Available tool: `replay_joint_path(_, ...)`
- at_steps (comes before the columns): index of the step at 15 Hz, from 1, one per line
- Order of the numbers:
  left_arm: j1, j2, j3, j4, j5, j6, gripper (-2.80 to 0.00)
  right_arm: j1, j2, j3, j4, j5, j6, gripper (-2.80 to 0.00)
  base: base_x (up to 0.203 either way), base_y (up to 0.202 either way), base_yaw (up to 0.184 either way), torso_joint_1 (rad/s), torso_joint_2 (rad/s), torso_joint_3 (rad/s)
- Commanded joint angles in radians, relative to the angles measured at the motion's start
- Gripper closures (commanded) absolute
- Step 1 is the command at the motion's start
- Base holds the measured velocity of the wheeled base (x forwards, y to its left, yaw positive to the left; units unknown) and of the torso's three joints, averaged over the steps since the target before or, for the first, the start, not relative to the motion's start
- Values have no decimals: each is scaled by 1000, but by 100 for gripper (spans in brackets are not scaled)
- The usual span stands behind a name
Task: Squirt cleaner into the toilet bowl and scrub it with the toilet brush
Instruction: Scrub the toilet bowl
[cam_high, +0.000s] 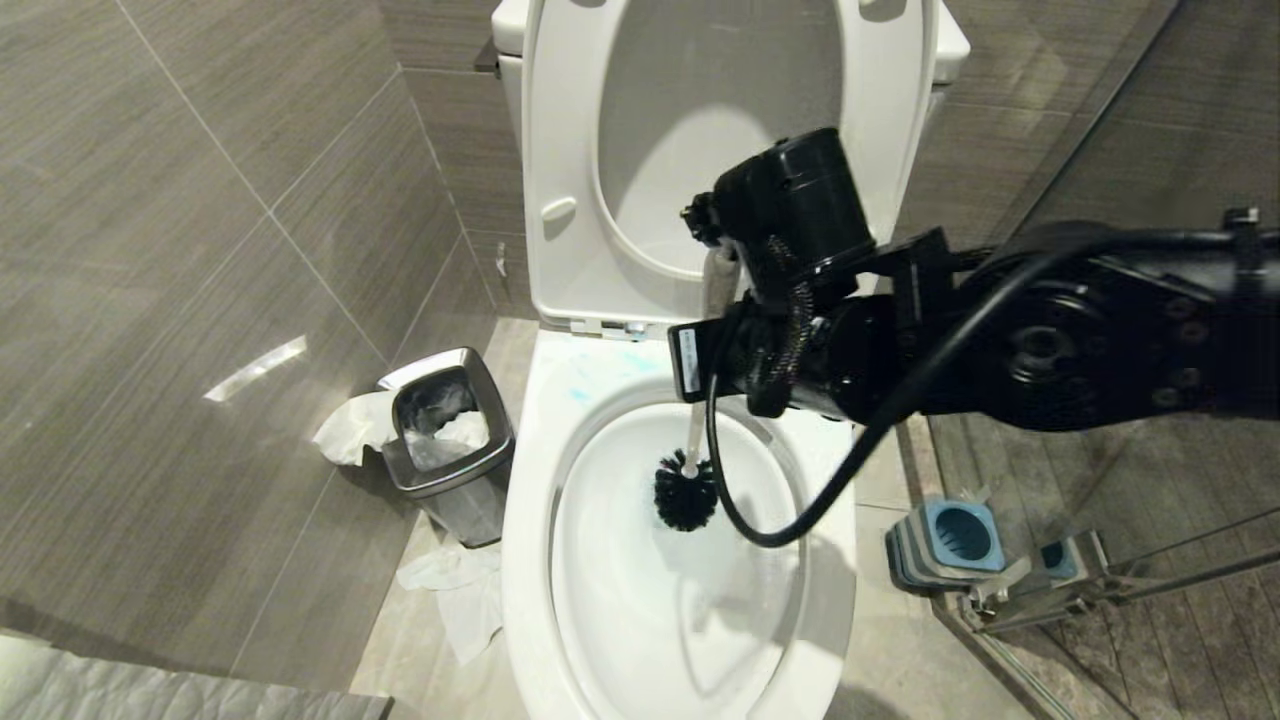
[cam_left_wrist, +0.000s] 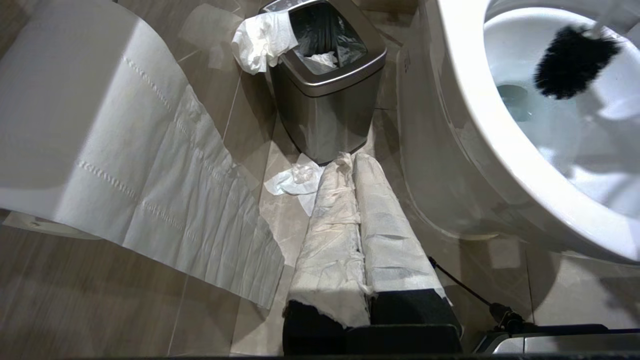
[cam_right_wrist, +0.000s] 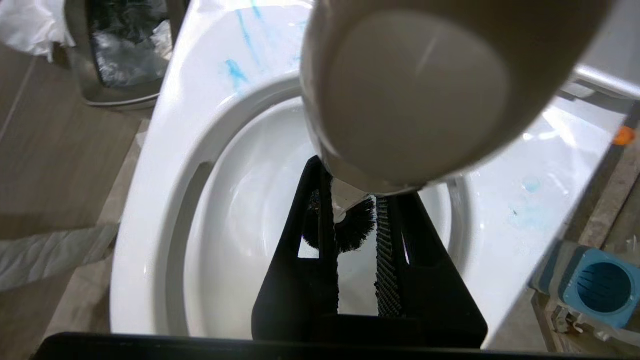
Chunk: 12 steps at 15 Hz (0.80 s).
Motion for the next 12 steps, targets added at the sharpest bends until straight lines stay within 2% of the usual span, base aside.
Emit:
replay_joint_path(1,0,0,0,1,1,-1,0,-22,153,-86,-1,-6,8,0,0,0,0,0,0,0)
replay_joint_path(4,-1,0,0,0,0,-1,0,-46,260,-179,-3,-8,23,0,0,0,0,0,0,0)
replay_joint_path(8,0,0,0,-1,1,-1,0,-62,362,-224,-4,-21,58,0,0,0,0,0,0,0)
replay_joint_path(12,0,0,0,-1,1,-1,0,-54,282,-220,8,-34,65,0,0,0,0,0,0,0)
